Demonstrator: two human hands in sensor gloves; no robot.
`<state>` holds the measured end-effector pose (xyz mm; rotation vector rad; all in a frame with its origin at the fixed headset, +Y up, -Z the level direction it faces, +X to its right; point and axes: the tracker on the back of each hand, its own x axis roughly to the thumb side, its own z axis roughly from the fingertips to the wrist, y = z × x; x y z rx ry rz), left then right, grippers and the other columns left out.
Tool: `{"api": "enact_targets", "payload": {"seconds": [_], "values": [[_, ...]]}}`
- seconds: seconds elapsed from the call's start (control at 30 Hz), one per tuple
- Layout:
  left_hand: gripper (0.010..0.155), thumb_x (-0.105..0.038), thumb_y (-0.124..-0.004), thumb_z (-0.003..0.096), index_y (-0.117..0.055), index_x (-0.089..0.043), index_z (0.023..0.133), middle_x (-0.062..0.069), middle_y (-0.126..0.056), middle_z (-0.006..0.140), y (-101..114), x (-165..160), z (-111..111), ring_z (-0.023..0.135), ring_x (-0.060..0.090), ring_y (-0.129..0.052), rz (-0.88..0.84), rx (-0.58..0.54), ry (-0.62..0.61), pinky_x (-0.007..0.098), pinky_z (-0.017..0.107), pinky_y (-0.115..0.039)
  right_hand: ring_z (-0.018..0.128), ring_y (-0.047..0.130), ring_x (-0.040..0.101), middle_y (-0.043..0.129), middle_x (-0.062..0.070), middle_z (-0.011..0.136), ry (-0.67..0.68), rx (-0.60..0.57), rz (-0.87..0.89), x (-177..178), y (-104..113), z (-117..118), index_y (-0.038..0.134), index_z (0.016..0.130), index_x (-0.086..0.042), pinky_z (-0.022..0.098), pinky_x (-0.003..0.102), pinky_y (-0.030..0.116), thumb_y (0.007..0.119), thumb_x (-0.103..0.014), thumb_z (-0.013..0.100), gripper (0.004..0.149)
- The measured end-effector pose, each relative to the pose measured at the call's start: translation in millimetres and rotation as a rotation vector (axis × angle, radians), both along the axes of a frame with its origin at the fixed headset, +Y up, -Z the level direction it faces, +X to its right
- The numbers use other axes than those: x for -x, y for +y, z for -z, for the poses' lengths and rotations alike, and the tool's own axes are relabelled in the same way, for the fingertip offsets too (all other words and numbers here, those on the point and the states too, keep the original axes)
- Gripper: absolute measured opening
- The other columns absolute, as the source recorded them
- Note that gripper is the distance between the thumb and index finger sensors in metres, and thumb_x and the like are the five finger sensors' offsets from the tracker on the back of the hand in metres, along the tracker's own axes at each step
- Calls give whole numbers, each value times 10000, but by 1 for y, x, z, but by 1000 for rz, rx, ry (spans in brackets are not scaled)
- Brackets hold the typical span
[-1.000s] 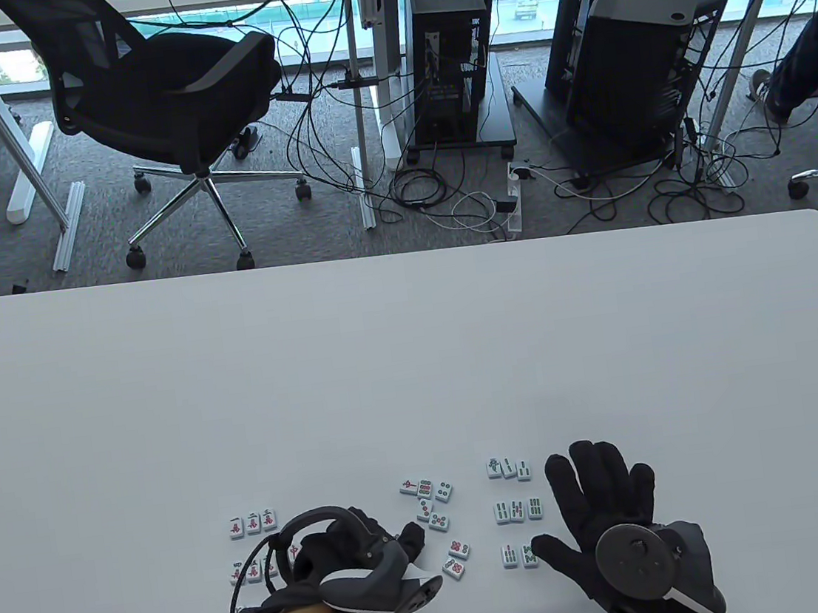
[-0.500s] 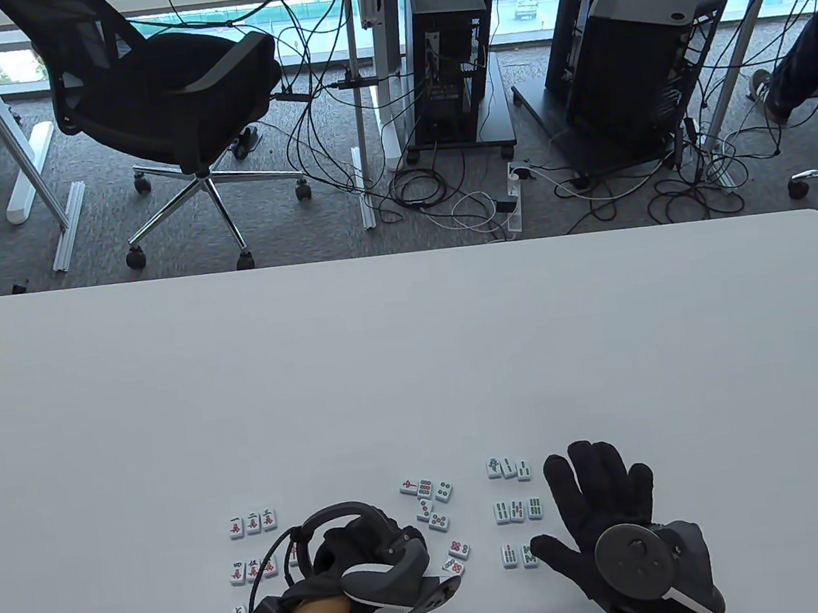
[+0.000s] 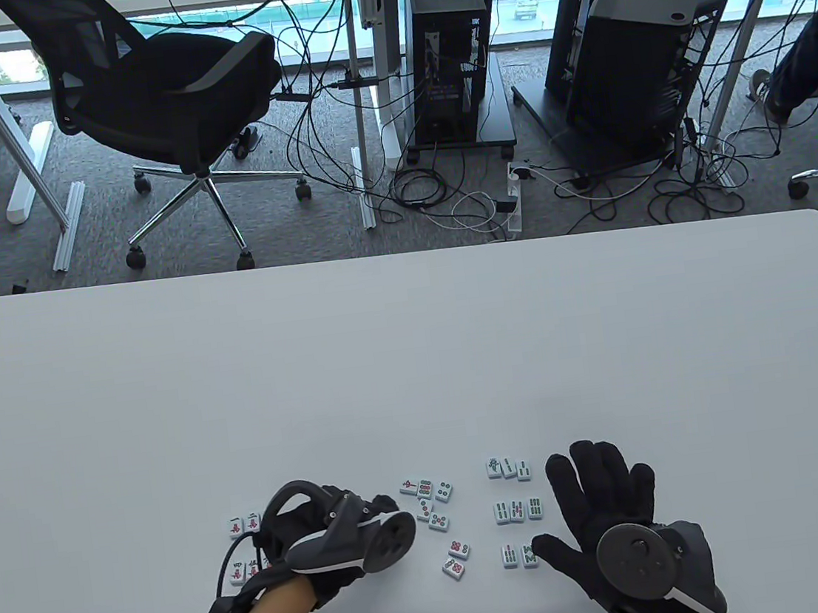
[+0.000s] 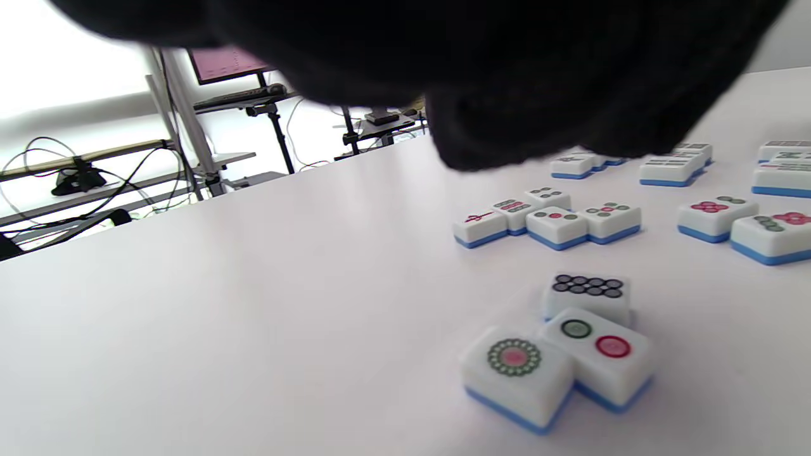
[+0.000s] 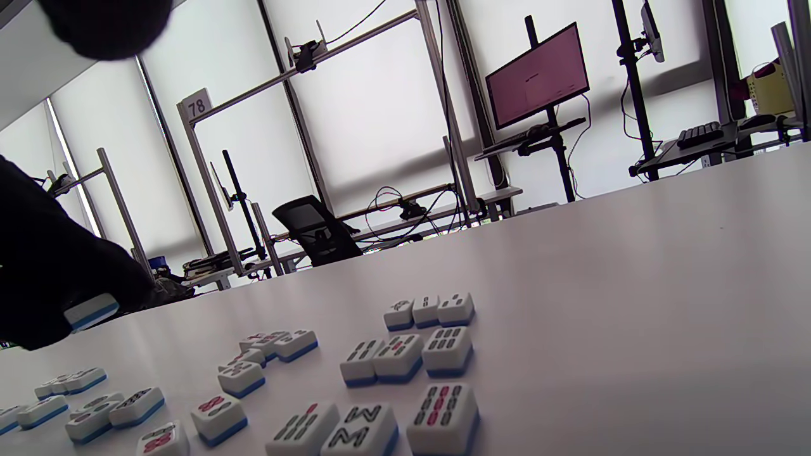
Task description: Mahjong suit sorting
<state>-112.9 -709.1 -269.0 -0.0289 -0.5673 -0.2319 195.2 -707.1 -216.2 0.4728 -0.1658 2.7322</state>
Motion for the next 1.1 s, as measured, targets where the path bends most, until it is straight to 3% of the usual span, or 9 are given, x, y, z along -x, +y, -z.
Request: {"api": "enact_targets", "payload": {"seconds": [0.2,0.33,0.53,0.8,0.93,1.1], "values": [[612,-519,-901,275,-868,-163,771,-172,-991,263,-24,47,9,72,73,-963,41,102,193,343,185,-859,1030,91,441,110,133,1153,4,2,-5,1,0,0,167,1077,-289,691,738,179,611,-629,451,840],[615,-525,-905,267,-874,-161,762,-173,-990,254,-42,55,10,61,69,-959,61,138,244,339,175,-859,1029,92,442,112,133,1152,3,3,-10,1,0,0,167,1077,-288,691,737,181,610,-630,451,840],[616,-526,-912,257,-879,-170,759,-172,-990,247,-53,57,10,54,67,-955,146,134,263,337,170,-858,1029,92,442,113,135,1152,2,3,-10,1,0,0,168,1077,-289,690,737,182,611,-629,451,839],[657,-545,-896,266,-840,-198,821,-172,-992,293,-46,59,12,97,79,-972,149,203,330,351,207,-860,1029,92,442,111,133,1152,0,4,-9,1,0,0,166,1077,-289,691,737,181,610,-630,451,840],[635,-526,-901,268,-846,-212,816,-174,-996,304,-33,48,17,124,81,-979,84,116,329,353,220,-864,1029,93,443,112,133,1152,0,5,-12,1,0,0,167,1078,-287,691,737,183,610,-630,451,841],[569,-545,-848,305,-889,-200,756,-173,-996,279,-20,18,41,95,83,-976,23,47,341,354,205,-862,1028,92,443,112,135,1152,-1,10,-17,1,-1,0,168,1078,-288,690,737,183,610,-630,451,840]]}}
